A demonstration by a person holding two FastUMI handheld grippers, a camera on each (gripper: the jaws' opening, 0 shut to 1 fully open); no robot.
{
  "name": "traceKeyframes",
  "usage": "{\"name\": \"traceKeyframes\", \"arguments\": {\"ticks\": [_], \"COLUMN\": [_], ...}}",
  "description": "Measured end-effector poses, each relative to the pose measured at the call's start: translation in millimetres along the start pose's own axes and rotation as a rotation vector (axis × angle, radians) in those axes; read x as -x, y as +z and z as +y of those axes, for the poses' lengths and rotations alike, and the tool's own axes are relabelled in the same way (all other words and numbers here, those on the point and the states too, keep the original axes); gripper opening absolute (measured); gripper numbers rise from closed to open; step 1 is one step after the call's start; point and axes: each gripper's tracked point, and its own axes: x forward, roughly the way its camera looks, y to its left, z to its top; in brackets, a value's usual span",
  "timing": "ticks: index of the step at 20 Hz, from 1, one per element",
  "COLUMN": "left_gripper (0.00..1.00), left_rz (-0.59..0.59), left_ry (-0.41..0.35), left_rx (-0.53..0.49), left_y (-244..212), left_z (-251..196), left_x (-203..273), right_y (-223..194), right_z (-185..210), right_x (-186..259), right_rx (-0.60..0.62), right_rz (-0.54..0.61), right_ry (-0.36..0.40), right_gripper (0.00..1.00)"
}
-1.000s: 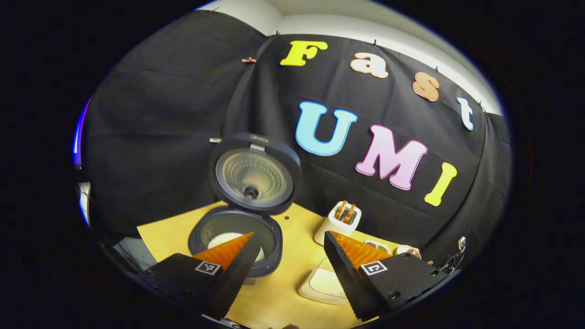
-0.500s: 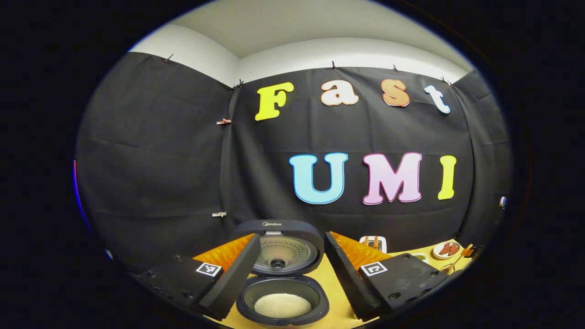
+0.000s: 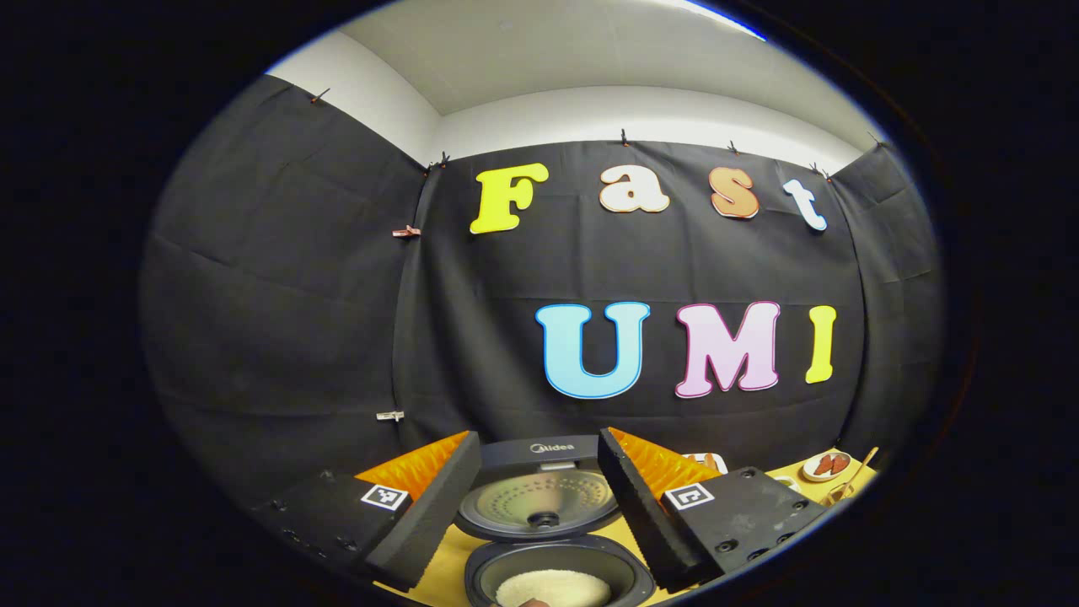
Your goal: Close the left gripper, press the button to open the rice cooker; take a wooden spoon from the chopstick holder with the right hand, scoop a spoonful of rice and pour it into the rice cooker, then put the wooden spoon back into the chopstick holder.
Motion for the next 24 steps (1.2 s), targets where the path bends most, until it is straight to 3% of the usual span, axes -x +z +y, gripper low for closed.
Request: {"name": "traceKeyframes", "arguments": {"ticks": [3,9,14,18,24], "left_gripper": [0.95,0.94,0.94,0.93,0.94], "left_rz": [-0.023,-0.071,-0.017,0.054,0.134], "left_ry": [0.002,-0.031,-0.041,-0.031,-0.064], "left_rx": [0.030,-0.010,-0.044,-0.144,-0.049], "left_y": [-2,2,-19,-38,-47], "left_z": [7,1,-9,-11,-23], "left_x": [-21,-63,-96,-116,-90], "right_y": [-13,-15,-8,-17,-26], "right_z": [8,22,33,42,63], "right_x": [32,71,81,83,75], "right_rx": [0.024,0.095,0.128,0.124,0.129], "right_rz": [0.023,0.031,0.027,0.057,0.093], "right_ry": [0.024,0.076,0.100,0.110,0.179], "right_gripper": [0.99,0.99,0.99,0.99,0.99]}}
